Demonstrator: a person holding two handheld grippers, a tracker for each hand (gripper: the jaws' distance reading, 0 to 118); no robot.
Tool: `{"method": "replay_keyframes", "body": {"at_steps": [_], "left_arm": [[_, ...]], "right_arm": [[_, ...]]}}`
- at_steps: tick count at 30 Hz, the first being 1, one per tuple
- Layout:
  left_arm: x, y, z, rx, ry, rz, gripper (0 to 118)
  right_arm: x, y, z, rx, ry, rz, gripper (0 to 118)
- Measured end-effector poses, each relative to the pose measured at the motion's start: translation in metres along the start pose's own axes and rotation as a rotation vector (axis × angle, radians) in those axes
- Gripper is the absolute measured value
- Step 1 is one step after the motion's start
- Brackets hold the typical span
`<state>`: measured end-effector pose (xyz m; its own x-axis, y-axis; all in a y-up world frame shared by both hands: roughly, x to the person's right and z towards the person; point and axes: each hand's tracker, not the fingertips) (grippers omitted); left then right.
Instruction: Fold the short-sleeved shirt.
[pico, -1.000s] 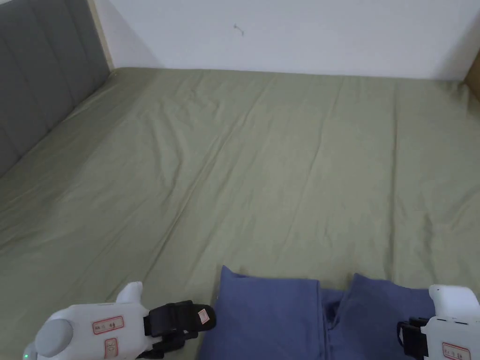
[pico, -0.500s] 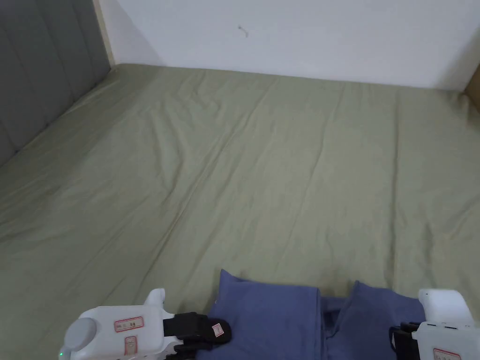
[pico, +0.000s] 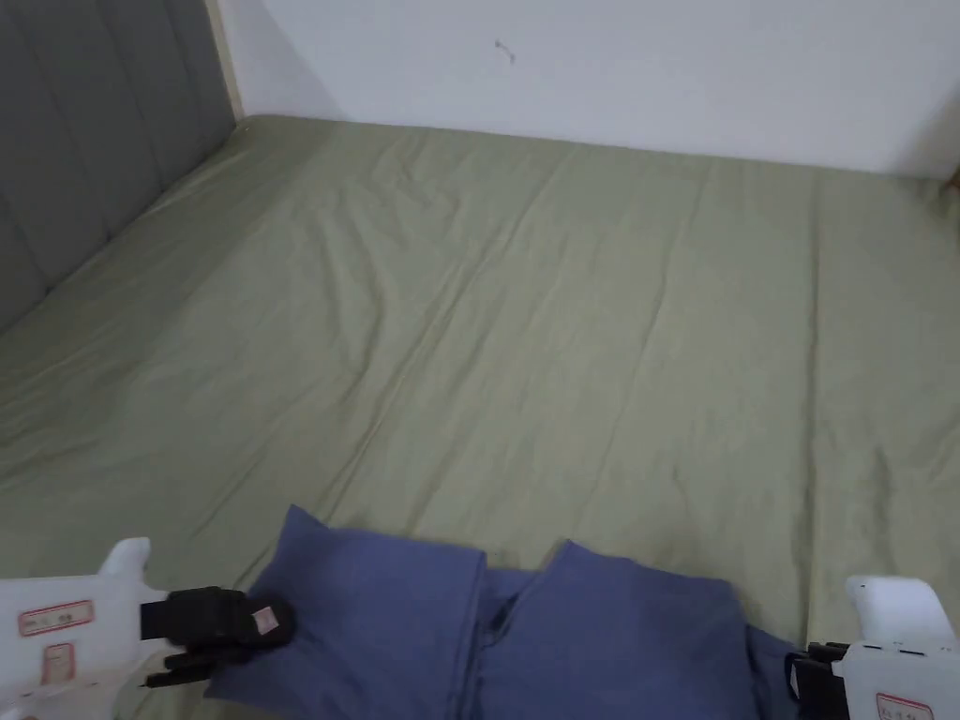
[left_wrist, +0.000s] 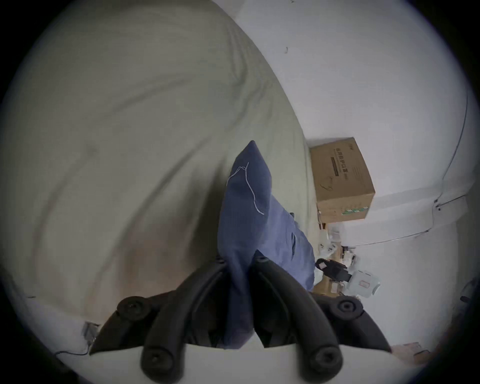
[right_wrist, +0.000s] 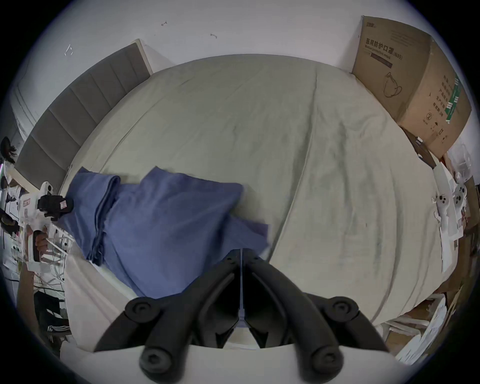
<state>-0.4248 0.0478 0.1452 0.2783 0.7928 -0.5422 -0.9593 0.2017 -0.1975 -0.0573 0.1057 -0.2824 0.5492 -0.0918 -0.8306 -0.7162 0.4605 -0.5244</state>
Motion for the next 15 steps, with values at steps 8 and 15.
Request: {"method": "replay_keyframes", "body": {"at_steps": [8, 15], "left_arm": [[0.068, -0.007, 0.002, 0.046, 0.053, -0.100, 11], [0.181, -0.028, -0.044, 0.009, -0.033, -0.320, 11]], "right_arm": [[0.003, -0.004, 0.000, -0.004, 0.012, -0.001, 1], [0.028, -0.011, 0.008, 0.022, 0.008, -0.053, 1]]}}
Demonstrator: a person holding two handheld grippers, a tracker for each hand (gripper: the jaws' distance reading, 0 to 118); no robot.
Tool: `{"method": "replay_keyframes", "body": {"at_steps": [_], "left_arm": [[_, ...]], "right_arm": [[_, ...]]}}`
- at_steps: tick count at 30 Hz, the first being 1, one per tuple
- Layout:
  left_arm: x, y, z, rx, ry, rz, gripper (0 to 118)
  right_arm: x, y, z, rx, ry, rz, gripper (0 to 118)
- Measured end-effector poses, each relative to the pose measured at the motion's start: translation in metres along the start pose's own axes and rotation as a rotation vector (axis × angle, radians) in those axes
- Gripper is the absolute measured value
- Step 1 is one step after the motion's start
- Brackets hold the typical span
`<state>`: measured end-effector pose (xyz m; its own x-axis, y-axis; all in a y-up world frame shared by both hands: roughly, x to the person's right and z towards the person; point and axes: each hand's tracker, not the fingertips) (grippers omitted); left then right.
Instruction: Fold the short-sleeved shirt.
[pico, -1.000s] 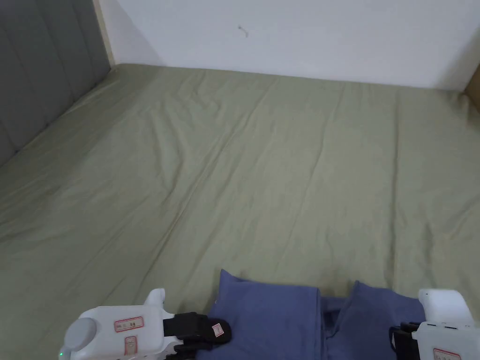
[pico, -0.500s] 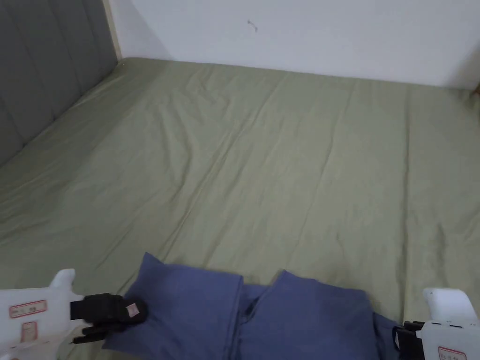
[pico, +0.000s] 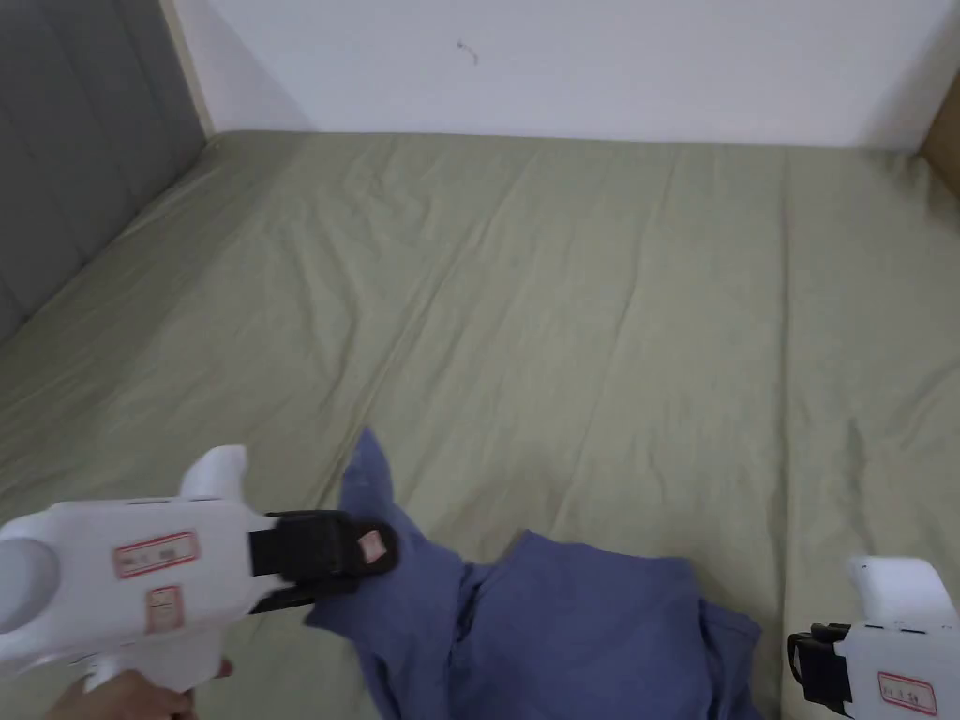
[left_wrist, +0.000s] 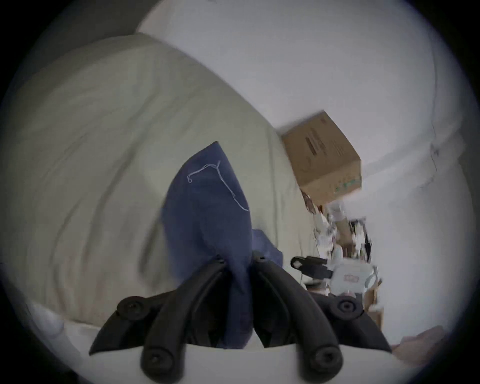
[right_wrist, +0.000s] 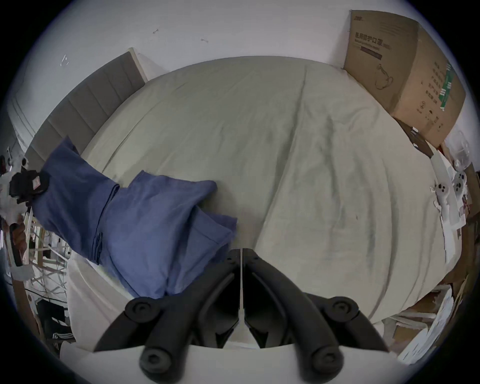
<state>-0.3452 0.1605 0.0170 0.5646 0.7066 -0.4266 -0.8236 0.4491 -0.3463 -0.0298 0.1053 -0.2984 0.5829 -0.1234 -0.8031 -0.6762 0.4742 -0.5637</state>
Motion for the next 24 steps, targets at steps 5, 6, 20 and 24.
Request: {"method": "replay_keyframes", "body": {"at_steps": [5, 6, 20, 24], "left_arm": [[0.060, -0.010, -0.079, -0.174, -0.058, -0.171, 11], [0.068, -0.014, -0.095, -0.212, -0.066, -0.191, 11], [0.101, -0.045, -0.182, -0.378, -0.150, -0.153, 110], [0.073, -0.025, -0.153, -0.265, -0.106, -0.084, 28]], "right_arm": [[0.025, -0.012, 0.007, 0.009, -0.013, -0.053, 1], [0.029, -0.016, 0.008, 0.008, -0.015, -0.063, 1], [0.066, -0.044, 0.009, -0.019, -0.045, -0.179, 1], [0.061, -0.038, 0.008, -0.002, -0.031, -0.172, 1]]}}
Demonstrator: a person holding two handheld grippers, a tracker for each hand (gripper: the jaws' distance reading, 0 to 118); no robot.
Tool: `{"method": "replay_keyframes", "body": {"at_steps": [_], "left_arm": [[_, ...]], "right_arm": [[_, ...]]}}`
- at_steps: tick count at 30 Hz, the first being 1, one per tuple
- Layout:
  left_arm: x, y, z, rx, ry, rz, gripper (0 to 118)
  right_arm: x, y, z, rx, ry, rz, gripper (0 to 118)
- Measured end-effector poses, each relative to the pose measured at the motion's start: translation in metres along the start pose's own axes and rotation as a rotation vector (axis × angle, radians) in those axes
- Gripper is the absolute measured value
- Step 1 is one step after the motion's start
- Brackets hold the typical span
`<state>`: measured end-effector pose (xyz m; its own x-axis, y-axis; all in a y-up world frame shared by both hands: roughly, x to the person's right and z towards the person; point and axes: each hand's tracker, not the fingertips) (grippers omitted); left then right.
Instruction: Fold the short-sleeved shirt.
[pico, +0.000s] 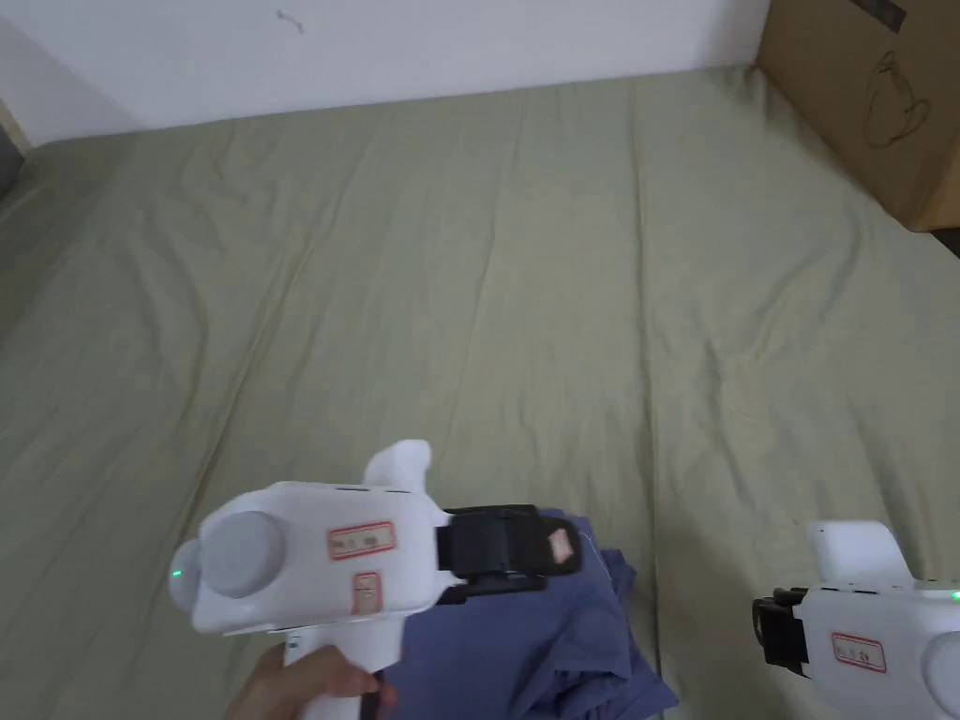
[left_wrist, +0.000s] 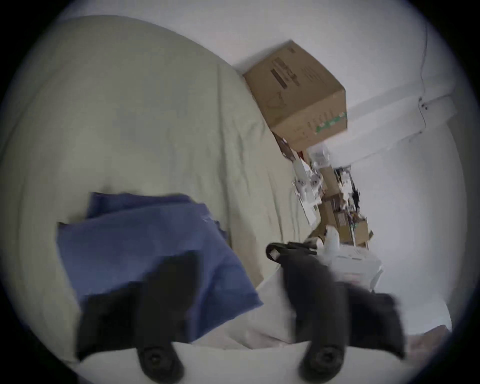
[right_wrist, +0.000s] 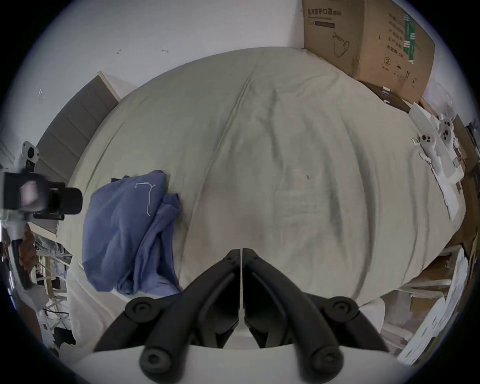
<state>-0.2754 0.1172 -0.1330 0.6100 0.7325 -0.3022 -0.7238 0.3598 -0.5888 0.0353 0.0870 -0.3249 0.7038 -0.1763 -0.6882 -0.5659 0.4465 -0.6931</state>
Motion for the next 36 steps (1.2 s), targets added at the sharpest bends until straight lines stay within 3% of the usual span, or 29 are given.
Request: {"method": "replay_keyframes", "body": {"at_steps": [1, 6, 10, 26, 30, 36], "left_arm": [[-0.008, 0.000, 0.004, 0.011, 0.030, 0.025, 2], [-0.032, -0.014, -0.007, -0.034, 0.128, 0.061, 3], [-0.031, -0.032, -0.032, -0.092, 0.055, 0.079, 3], [0.001, -0.071, -0.103, -0.274, 0.019, 0.037, 2], [0.010, -0.086, -0.116, -0.344, 0.019, -0.032, 2], [0.003, -0.084, -0.087, -0.291, -0.013, 0.014, 2]], "right_arm": [[-0.002, 0.001, 0.000, 0.003, 0.002, 0.004, 1], [-0.008, 0.003, -0.004, 0.004, 0.017, 0.017, 1], [-0.008, 0.002, -0.005, -0.001, 0.023, 0.014, 1], [0.001, -0.004, -0.008, -0.014, 0.014, -0.023, 1], [-0.004, -0.003, -0.010, -0.021, 0.020, -0.006, 1], [-0.015, 0.008, -0.003, -0.007, 0.055, 0.005, 1]]}}
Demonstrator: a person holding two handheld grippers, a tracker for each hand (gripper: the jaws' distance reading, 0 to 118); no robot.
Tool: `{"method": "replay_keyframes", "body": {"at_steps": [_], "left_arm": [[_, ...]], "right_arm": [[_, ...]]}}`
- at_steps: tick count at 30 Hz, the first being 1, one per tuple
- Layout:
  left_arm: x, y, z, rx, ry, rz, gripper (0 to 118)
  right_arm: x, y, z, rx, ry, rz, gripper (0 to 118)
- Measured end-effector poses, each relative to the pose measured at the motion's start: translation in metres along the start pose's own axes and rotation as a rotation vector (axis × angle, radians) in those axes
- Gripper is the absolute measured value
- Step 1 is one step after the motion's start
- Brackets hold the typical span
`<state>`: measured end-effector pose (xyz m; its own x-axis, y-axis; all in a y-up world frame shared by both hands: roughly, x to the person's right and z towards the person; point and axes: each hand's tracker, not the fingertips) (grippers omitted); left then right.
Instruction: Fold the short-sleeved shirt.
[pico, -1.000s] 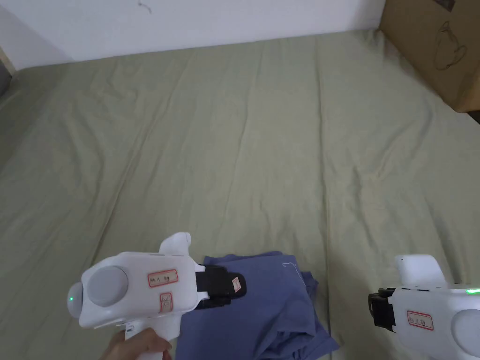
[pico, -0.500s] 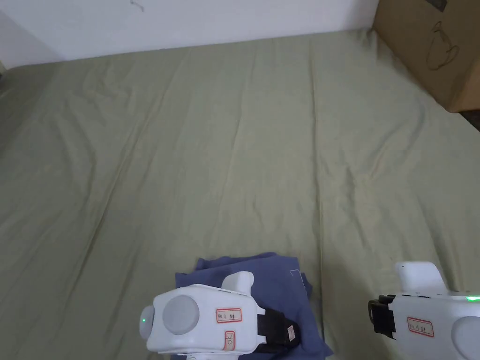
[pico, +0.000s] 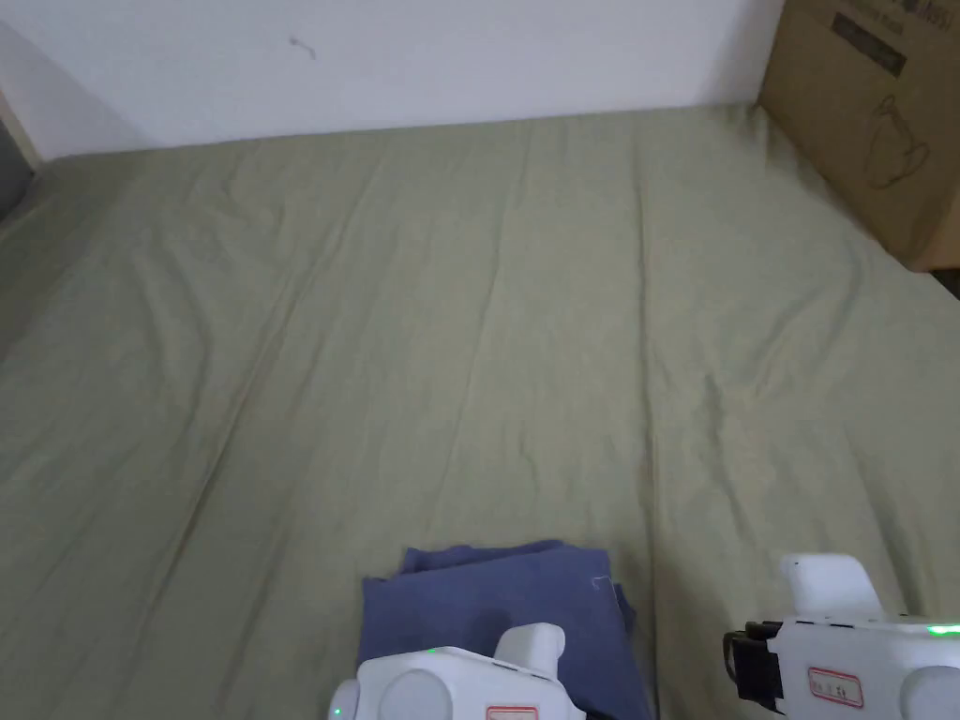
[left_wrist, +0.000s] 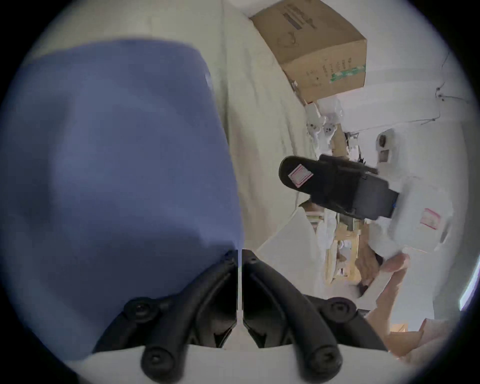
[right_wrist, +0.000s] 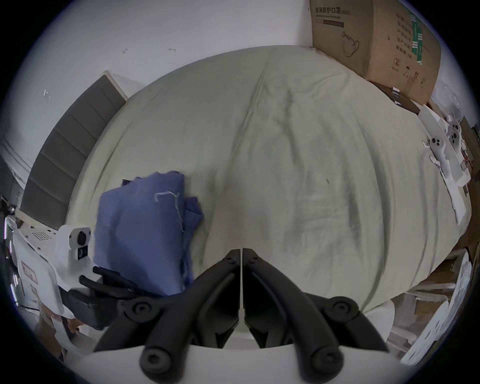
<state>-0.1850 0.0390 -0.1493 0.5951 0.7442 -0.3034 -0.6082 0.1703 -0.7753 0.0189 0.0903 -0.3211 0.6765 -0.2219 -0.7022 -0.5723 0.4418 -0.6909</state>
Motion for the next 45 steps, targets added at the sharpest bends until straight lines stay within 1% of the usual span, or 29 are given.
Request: {"method": "replay_keyframes", "body": {"at_steps": [3, 5, 8, 9, 11, 13, 14, 17, 18, 19, 20, 21, 23, 24, 25, 27, 30, 33, 35, 37, 39, 40, 41, 42, 43, 44, 45], "left_arm": [[-0.004, 0.003, 0.047, 0.124, -0.050, -0.004, 2], [-0.017, 0.004, 0.083, 0.213, -0.069, 0.030, 2], [-0.050, 0.000, 0.134, 0.351, -0.054, 0.101, 2], [-0.063, -0.003, 0.148, 0.384, -0.046, 0.123, 2], [-0.089, -0.011, 0.168, 0.431, -0.022, 0.207, 2], [-0.109, -0.020, 0.181, 0.446, -0.019, 0.245, 2], [-0.116, -0.024, 0.185, 0.454, -0.017, 0.253, 2], [-0.130, -0.034, 0.188, 0.462, 0.002, 0.267, 3], [-0.136, -0.036, 0.186, 0.465, -0.005, 0.281, 3], [-0.139, -0.038, 0.184, 0.467, -0.023, 0.307, 3], [-0.142, -0.039, 0.182, 0.466, -0.051, 0.317, 8], [-0.145, -0.039, 0.178, 0.464, -0.086, 0.324, 20], [-0.150, -0.035, 0.171, 0.451, -0.108, 0.328, 81], [-0.152, -0.032, 0.165, 0.434, -0.106, 0.328, 105], [-0.154, -0.027, 0.158, 0.411, -0.097, 0.326, 118], [-0.156, -0.020, 0.148, 0.387, -0.096, 0.317, 118], [-0.162, -0.009, 0.134, 0.372, -0.167, 0.304, 118], [-0.168, -0.001, 0.116, 0.302, -0.235, 0.306, 118], [-0.172, 0.001, 0.105, 0.309, -0.299, 0.284, 118], [-0.170, 0.005, 0.096, 0.314, -0.366, 0.297, 118], [-0.174, 0.007, 0.085, 0.274, -0.424, 0.315, 118], [-0.171, 0.012, 0.081, 0.269, -0.438, 0.305, 115], [-0.170, 0.012, 0.081, 0.276, -0.407, 0.299, 106], [-0.171, 0.011, 0.083, 0.272, -0.360, 0.266, 82], [-0.173, 0.010, 0.084, 0.272, -0.265, 0.254, 26], [-0.170, 0.013, 0.082, 0.257, -0.184, 0.251, 23], [-0.176, 0.012, 0.081, 0.226, -0.239, 0.276, 23]], "right_arm": [[-0.011, 0.012, 0.005, 0.023, 0.037, 0.014, 1], [-0.024, 0.021, 0.007, 0.040, 0.061, 0.041, 1], [-0.049, 0.034, 0.007, 0.057, 0.139, 0.076, 1], [-0.059, 0.037, 0.006, 0.054, 0.180, 0.091, 1], [-0.081, 0.041, -0.004, 0.036, 0.223, 0.149, 1], [-0.102, 0.041, -0.021, -0.004, 0.223, 0.221, 1], [-0.110, 0.041, -0.034, -0.044, 0.221, 0.231, 1], [-0.122, 0.034, -0.068, -0.129, 0.229, 0.242, 1], [-0.122, 0.031, -0.079, -0.161, 0.187, 0.239, 1], [-0.121, 0.029, -0.086, -0.170, 0.177, 0.227, 1], [-0.119, 0.029, -0.087, -0.167, 0.185, 0.207, 1], [-0.116, 0.033, -0.084, -0.156, 0.204, 0.183, 1], [-0.113, 0.037, -0.081, -0.162, 0.213, 0.177, 1], [-0.112, 0.038, -0.081, -0.164, 0.213, 0.181, 1], [-0.112, 0.038, -0.081, -0.166, 0.211, 0.185, 1], [-0.112, 0.038, -0.081, -0.169, 0.212, 0.188, 1], [-0.113, 0.037, -0.081, -0.168, 0.209, 0.180, 1], [-0.113, 0.037, -0.082, -0.169, 0.211, 0.182, 1], [-0.112, 0.037, -0.082, -0.171, 0.216, 0.180, 1], [-0.111, 0.037, -0.082, -0.172, 0.223, 0.166, 1], [-0.110, 0.037, -0.081, -0.171, 0.227, 0.156, 1], [-0.110, 0.037, -0.082, -0.172, 0.228, 0.154, 1], [-0.110, 0.037, -0.081, -0.172, 0.228, 0.154, 1], [-0.110, 0.038, -0.081, -0.172, 0.227, 0.154, 1], [-0.110, 0.038, -0.080, -0.172, 0.226, 0.153, 1], [-0.111, 0.038, -0.079, -0.171, 0.225, 0.154, 1], [-0.111, 0.039, -0.078, -0.169, 0.221, 0.158, 1]]}}
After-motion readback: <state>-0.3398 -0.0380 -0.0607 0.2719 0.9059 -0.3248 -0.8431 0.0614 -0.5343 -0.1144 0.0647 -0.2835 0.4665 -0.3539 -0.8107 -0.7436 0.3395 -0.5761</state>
